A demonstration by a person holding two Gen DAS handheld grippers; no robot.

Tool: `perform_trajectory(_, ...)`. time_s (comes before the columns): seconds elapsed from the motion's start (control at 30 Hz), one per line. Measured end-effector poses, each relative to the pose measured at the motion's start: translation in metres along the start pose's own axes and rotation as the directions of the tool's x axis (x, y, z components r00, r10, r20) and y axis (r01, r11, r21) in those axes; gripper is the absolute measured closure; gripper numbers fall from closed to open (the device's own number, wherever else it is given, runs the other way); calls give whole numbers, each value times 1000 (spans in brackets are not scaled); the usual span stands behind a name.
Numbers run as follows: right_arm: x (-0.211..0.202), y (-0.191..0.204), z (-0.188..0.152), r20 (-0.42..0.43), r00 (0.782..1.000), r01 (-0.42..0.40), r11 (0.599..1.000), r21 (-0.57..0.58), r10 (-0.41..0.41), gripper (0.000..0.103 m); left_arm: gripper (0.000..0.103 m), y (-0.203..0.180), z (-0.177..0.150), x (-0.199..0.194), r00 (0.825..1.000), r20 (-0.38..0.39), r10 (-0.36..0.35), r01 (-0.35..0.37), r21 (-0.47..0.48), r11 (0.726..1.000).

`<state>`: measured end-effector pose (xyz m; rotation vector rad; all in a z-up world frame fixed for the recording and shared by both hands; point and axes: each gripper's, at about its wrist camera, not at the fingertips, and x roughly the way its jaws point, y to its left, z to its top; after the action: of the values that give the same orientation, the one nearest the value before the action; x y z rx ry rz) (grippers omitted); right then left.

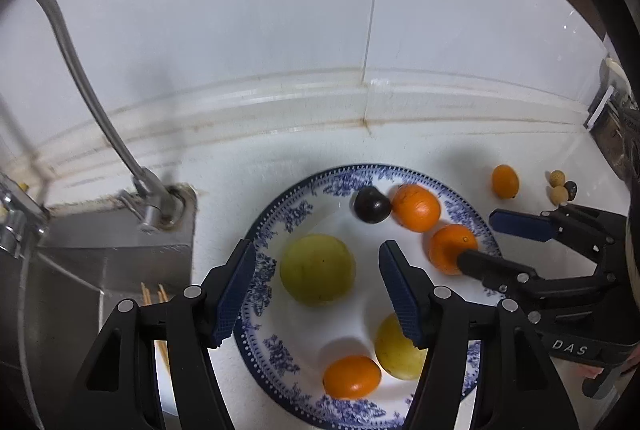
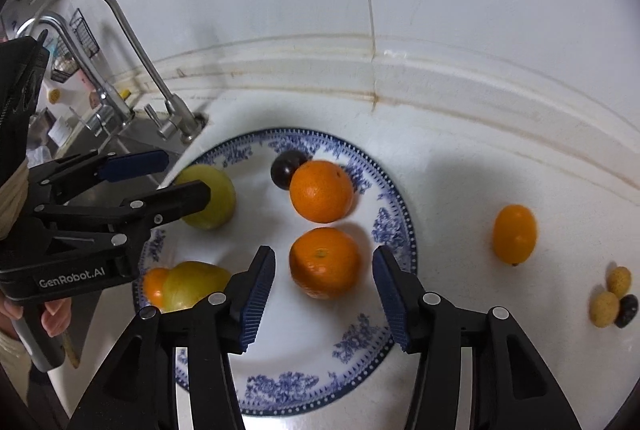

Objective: Organize fruits
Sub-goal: 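Carry the pomelo and orange over the plate and open both tools to release, then lift both open tools off the plate and move toward the remaining fruits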

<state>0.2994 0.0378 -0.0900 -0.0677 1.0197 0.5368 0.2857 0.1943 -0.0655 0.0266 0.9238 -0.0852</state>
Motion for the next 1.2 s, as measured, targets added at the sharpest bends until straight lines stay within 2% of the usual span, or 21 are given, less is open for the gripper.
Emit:
perform_trajectory(0.27,-48,1,-6,111,993,38,999,-7,-37,51,39,-17,-5,-47,994,94,54,-55,8,998)
perform_trajectory(0.53,-100,-2,-17,213,976,48,999,17,-51,51,34,-42,-14,-88,983,180,32,-34,6,999)
perform_trajectory(0.6,-114,-3,-23,242,968,71,997,15,-73,50,33,-51,-17,-99,978,207,11,-14,12,1000)
perform_trajectory(0.67,-128,-6,-29,270,958,95,995,24,-98,42,30,-61,-18,-107,974,225,-2,-3,21,1000)
perform_trajectory(0.93,-171,-32,-55,322,932,155,985,71,-169,42,26,-108,-21,-126,958,270,-98,80,76,994)
perform_trajectory(1.2,-202,-65,-81,334,903,240,962,132,-271,42,24,-148,-19,-129,943,295,-151,109,152,982)
